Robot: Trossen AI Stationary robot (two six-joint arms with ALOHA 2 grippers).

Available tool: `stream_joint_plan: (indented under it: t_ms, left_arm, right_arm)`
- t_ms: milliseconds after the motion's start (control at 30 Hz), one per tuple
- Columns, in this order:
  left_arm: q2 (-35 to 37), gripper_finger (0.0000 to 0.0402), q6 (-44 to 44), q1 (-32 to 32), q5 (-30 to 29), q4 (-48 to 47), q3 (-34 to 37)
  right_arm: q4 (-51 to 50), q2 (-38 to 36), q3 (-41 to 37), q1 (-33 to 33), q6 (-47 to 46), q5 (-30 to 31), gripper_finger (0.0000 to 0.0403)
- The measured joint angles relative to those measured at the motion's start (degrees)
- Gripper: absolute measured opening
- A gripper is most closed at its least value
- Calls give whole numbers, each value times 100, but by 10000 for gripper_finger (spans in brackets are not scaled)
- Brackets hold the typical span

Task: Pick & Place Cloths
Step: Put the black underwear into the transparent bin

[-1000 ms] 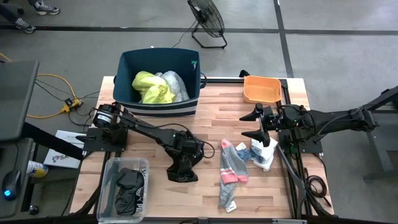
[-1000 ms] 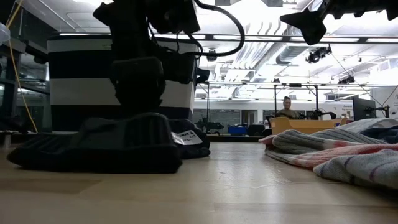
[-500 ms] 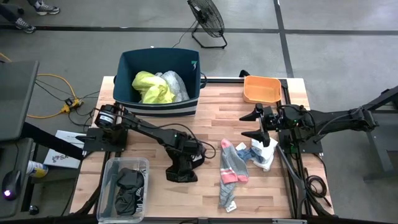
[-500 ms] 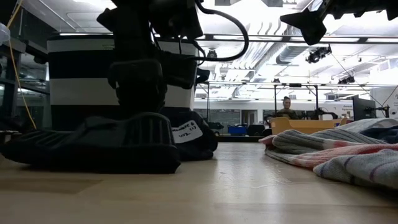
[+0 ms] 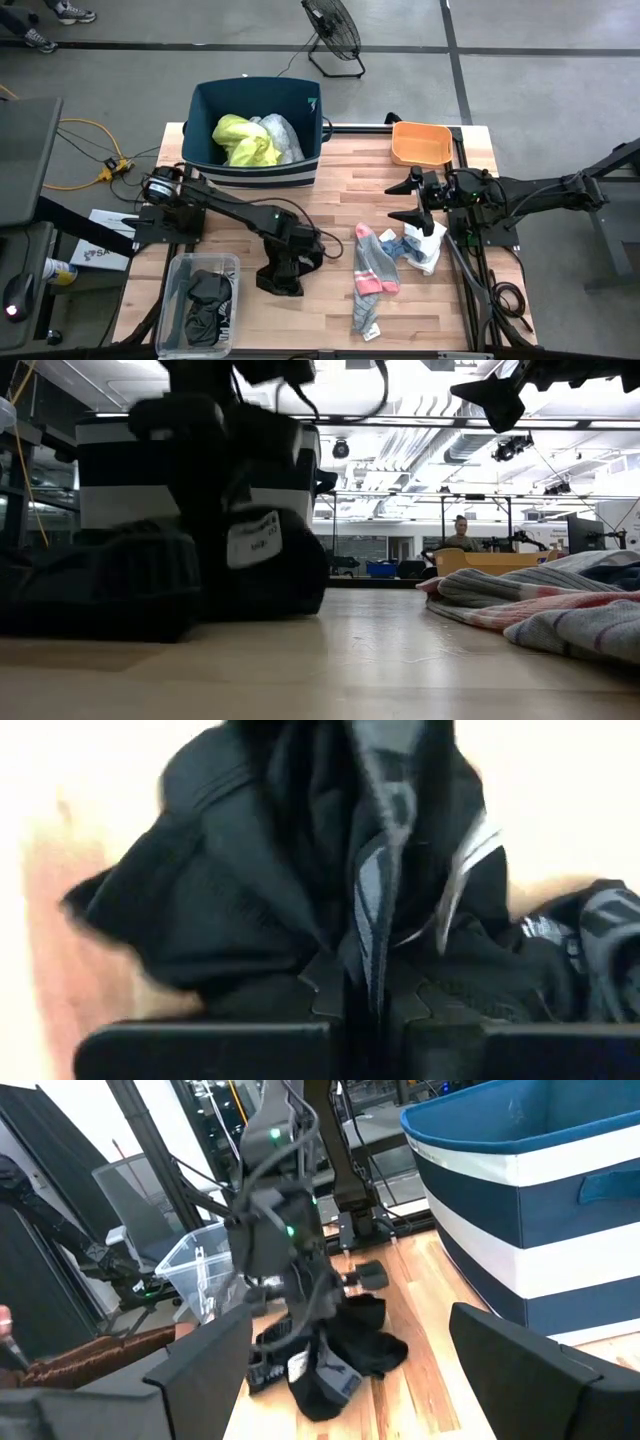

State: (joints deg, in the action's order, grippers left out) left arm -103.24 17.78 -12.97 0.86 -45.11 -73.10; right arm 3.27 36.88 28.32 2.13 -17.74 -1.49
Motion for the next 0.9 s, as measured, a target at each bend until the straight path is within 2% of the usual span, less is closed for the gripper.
stream_joint_plan:
  t_ms: [133, 267, 400, 600, 767, 900]
  left_arm:
    - [303, 9, -287, -195, -45, -317, -160]
    - [575, 9, -411, -409, -360, -871, -409]
    - [747, 9, -417, -619, -753, -1853, -813]
    - [789, 9, -251, -916, -1236, -3250, -1835]
    - [791, 9, -249, -1009, -1637, -3813, -2523]
    - [791, 9, -91, -997, -1718, -4456, -3202]
  right_arm:
    - [-4, 6, 0, -2, -1, 2, 332]
    - [0, 7, 0, 0, -2, 0, 332]
    - [-2, 7, 0, 0, -2, 0, 332]
    - [-2, 7, 0, -2, 0, 0, 332]
    - [-2, 7, 0, -2, -2, 0, 332]
    - [-2, 7, 0, -2, -1, 0, 332]
